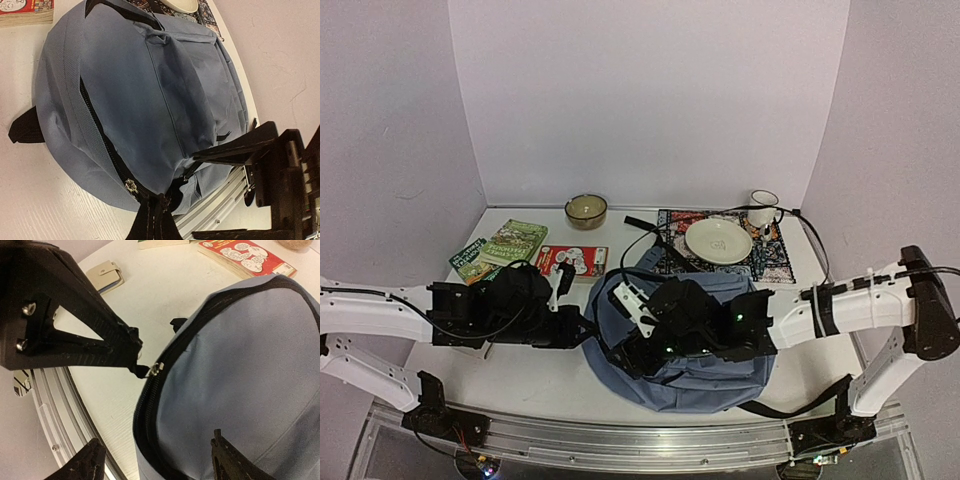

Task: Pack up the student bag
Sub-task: Hold the largest pocket of the student bag, then unzip the upper front pocket of the student bag.

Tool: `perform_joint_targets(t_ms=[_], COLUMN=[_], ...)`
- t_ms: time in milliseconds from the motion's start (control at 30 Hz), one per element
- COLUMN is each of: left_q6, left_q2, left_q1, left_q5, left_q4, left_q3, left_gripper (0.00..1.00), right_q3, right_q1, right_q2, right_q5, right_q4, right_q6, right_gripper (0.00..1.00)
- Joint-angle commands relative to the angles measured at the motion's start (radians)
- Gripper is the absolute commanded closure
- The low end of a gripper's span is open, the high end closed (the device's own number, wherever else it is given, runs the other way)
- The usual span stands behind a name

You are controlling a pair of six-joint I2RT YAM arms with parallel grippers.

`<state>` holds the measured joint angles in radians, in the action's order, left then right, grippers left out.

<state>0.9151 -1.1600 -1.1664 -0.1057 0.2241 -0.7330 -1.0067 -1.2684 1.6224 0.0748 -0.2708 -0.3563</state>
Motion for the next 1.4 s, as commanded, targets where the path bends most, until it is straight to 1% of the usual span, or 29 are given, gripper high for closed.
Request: perform_joint_targets(t_ms=[0, 100, 167, 200, 233, 367, 400, 433, 500, 600, 700, 867, 1000, 1133, 1233, 1300, 1367], left_q6=[0.001, 0.001, 0.001, 0.0, -0.002, -0.014, -0.016, -0.016, -0.026, -0.054, -0.094, -0.184, -0.25, -0.303, -0.331, -0.335, -0.329], left_q2=[0.028, 0.038, 0.039, 0.039, 0.038, 0.04, 0.041, 0.041, 0.03, -0.012, -0.056, -0.124, -0.191, -0.261, -0.301, -0.308, -0.295], left_q1=[-0.007, -0.007, -0.007, -0.007, -0.007, -0.007, -0.006, -0.005, -0.003, 0.023, 0.1, 0.23, 0.32, 0.4, 0.419, 0.419, 0.419], left_q5=[0.02, 0.018, 0.017, 0.017, 0.017, -0.012, -0.03, -0.049, -0.093, -0.147, -0.154, -0.178, -0.17, -0.169, -0.123, -0.029, 0.048], left_q4=[-0.06, -0.061, -0.063, -0.063, -0.063, -0.059, -0.052, -0.042, -0.011, 0.055, 0.093, 0.111, 0.116, 0.112, 0.099, 0.066, 0.02], left_q3=[-0.059, -0.057, -0.057, -0.057, -0.057, -0.057, -0.06, -0.064, -0.084, -0.132, -0.179, -0.25, -0.315, -0.353, -0.36, -0.343, -0.311], left_gripper=[1.0, 1.0, 1.0, 1.0, 1.0, 1.0, 1.0, 1.0, 1.0, 1.0, 1.0, 1.0, 1.0, 1.0, 1.0, 1.0, 1.0], right_q3=[-0.056, -0.063, -0.079, -0.082, -0.084, -0.076, -0.069, -0.062, -0.044, -0.013, 0.007, 0.033, 0.046, 0.076, 0.097, 0.092, 0.071], right_q1=[-0.012, -0.011, -0.012, -0.011, -0.012, -0.022, -0.025, -0.029, -0.04, -0.058, -0.076, -0.108, -0.133, -0.148, -0.149, -0.149, -0.148], right_q2=[0.064, 0.102, 0.125, 0.135, 0.141, 0.129, 0.118, 0.105, 0.081, 0.041, 0.011, -0.018, -0.028, -0.05, -0.085, -0.102, -0.109], right_q5=[0.032, 0.045, 0.033, 0.028, 0.02, -0.012, -0.018, -0.022, -0.028, -0.047, -0.062, -0.067, -0.1, -0.092, -0.057, -0.031, -0.018], right_q4=[-0.079, -0.096, -0.099, -0.099, -0.099, -0.091, -0.086, -0.08, -0.06, -0.038, -0.019, 0.016, 0.046, 0.076, 0.086, 0.088, 0.086], right_q6=[0.027, 0.028, 0.031, 0.03, 0.03, 0.031, 0.033, 0.034, 0.038, 0.043, 0.049, 0.053, 0.055, 0.049, 0.036, 0.027, 0.02], right_gripper=[0.28, 0.3, 0.34, 0.38, 0.45, 0.8, 0.88, 0.94, 1.0, 1.0, 1.0, 1.0, 1.0, 1.0, 1.0, 1.0, 0.92])
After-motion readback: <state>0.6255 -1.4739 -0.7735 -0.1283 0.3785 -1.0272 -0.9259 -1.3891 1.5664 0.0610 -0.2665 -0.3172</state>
